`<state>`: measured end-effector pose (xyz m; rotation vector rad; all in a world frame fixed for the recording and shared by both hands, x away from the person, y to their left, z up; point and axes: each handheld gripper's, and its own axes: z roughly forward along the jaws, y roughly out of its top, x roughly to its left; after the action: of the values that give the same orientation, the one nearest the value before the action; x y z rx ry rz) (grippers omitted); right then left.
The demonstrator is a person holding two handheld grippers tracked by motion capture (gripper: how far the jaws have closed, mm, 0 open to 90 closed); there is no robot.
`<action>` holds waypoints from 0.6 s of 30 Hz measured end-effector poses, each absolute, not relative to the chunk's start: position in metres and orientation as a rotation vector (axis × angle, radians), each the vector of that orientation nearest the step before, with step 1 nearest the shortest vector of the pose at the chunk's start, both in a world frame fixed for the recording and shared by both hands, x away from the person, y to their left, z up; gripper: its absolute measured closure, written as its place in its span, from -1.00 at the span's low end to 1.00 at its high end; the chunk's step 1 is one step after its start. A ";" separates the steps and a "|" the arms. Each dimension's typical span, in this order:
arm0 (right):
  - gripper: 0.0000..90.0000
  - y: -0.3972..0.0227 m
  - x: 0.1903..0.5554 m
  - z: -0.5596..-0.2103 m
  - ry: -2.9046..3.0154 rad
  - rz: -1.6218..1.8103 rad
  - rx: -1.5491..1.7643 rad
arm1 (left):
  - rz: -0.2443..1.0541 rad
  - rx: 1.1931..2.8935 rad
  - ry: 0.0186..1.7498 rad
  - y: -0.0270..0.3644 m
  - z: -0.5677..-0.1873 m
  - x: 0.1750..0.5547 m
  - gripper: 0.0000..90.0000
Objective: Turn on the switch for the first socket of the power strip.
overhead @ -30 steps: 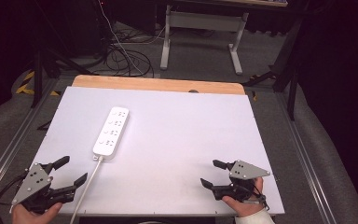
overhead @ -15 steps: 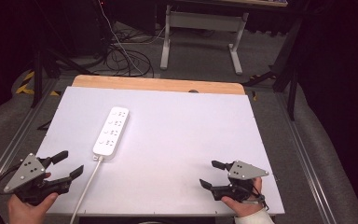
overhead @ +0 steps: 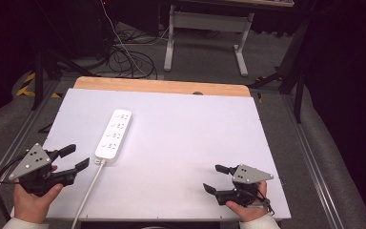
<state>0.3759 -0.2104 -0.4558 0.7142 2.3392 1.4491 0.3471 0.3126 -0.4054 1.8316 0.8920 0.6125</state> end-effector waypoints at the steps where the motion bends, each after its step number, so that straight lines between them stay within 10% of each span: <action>1: -0.45 -0.210 0.376 -0.456 2.341 1.449 0.715 | 0.604 1.831 0.895 0.312 -0.405 0.349 -0.23; 18: -0.45 -0.211 0.376 -0.456 2.342 1.453 0.713 | 0.598 1.867 0.905 0.299 -0.399 0.382 -0.23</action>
<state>0.3761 -0.2107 -0.4565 0.7126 2.3418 1.4529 0.3821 0.2994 -0.3990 1.8675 0.9055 0.5975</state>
